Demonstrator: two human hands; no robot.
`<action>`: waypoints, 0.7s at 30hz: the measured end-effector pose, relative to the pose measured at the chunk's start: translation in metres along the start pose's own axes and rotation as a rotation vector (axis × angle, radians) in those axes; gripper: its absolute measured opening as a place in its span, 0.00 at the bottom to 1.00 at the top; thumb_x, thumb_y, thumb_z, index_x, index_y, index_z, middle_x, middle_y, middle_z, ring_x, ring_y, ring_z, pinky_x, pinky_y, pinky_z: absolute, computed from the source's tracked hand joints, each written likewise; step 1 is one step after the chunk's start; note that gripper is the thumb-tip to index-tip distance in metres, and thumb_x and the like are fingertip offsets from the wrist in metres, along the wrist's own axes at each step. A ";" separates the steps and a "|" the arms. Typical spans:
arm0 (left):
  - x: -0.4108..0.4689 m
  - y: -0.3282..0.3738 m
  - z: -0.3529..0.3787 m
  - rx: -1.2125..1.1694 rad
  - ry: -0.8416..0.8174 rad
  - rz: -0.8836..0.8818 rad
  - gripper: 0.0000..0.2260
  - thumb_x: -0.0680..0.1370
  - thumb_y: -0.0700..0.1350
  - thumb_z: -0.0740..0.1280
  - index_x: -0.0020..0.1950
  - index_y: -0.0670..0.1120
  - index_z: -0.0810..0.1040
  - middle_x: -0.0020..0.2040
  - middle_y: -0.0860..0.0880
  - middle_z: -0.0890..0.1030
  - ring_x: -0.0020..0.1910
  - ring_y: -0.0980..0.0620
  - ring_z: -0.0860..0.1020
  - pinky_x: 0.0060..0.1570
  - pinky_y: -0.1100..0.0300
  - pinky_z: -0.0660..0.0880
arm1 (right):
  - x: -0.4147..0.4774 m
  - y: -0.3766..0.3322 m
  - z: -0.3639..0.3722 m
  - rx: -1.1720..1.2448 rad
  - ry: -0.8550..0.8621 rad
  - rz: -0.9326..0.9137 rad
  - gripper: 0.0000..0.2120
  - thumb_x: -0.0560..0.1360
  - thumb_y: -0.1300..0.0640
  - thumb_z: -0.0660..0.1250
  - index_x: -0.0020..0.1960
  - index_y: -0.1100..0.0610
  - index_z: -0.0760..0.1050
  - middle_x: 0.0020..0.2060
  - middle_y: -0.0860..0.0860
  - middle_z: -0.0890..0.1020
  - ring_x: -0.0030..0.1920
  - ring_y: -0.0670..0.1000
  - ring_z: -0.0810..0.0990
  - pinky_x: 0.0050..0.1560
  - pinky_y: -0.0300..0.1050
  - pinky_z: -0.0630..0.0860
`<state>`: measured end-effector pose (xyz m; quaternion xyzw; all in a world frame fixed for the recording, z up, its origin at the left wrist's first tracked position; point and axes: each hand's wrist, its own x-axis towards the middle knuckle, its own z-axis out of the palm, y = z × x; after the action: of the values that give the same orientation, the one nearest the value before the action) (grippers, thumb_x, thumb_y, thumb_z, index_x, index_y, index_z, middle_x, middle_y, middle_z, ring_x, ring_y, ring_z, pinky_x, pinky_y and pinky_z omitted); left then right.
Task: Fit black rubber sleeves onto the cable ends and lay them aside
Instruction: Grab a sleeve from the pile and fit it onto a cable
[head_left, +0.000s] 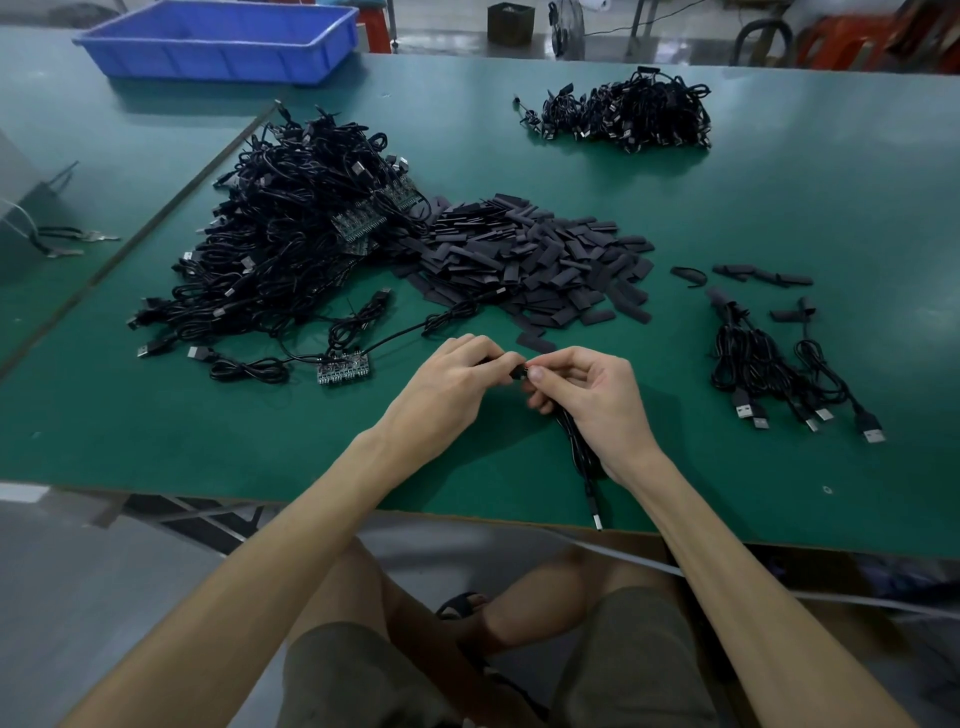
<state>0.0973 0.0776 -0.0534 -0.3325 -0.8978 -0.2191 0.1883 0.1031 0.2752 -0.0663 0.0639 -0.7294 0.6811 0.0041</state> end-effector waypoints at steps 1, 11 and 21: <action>0.000 0.000 0.000 -0.003 -0.007 0.001 0.14 0.77 0.27 0.67 0.59 0.38 0.82 0.48 0.44 0.80 0.45 0.43 0.77 0.49 0.51 0.75 | 0.000 0.000 0.000 0.000 -0.001 0.001 0.04 0.78 0.65 0.73 0.49 0.57 0.84 0.38 0.55 0.87 0.37 0.51 0.86 0.40 0.40 0.80; 0.001 0.003 0.000 -0.026 0.005 -0.043 0.13 0.78 0.28 0.68 0.61 0.37 0.81 0.49 0.43 0.80 0.46 0.42 0.78 0.51 0.47 0.77 | -0.001 -0.002 0.004 0.001 0.002 0.008 0.02 0.78 0.63 0.73 0.50 0.59 0.84 0.40 0.54 0.88 0.39 0.54 0.87 0.41 0.41 0.81; 0.000 0.002 0.000 -0.012 0.047 -0.090 0.15 0.77 0.26 0.67 0.60 0.40 0.82 0.49 0.44 0.80 0.47 0.44 0.77 0.50 0.51 0.77 | 0.001 -0.002 0.008 -0.043 0.042 0.009 0.06 0.80 0.64 0.70 0.49 0.55 0.83 0.39 0.53 0.88 0.41 0.52 0.88 0.44 0.39 0.82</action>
<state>0.0993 0.0789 -0.0529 -0.2876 -0.9058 -0.2405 0.1974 0.1031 0.2673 -0.0652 0.0465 -0.7440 0.6663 0.0177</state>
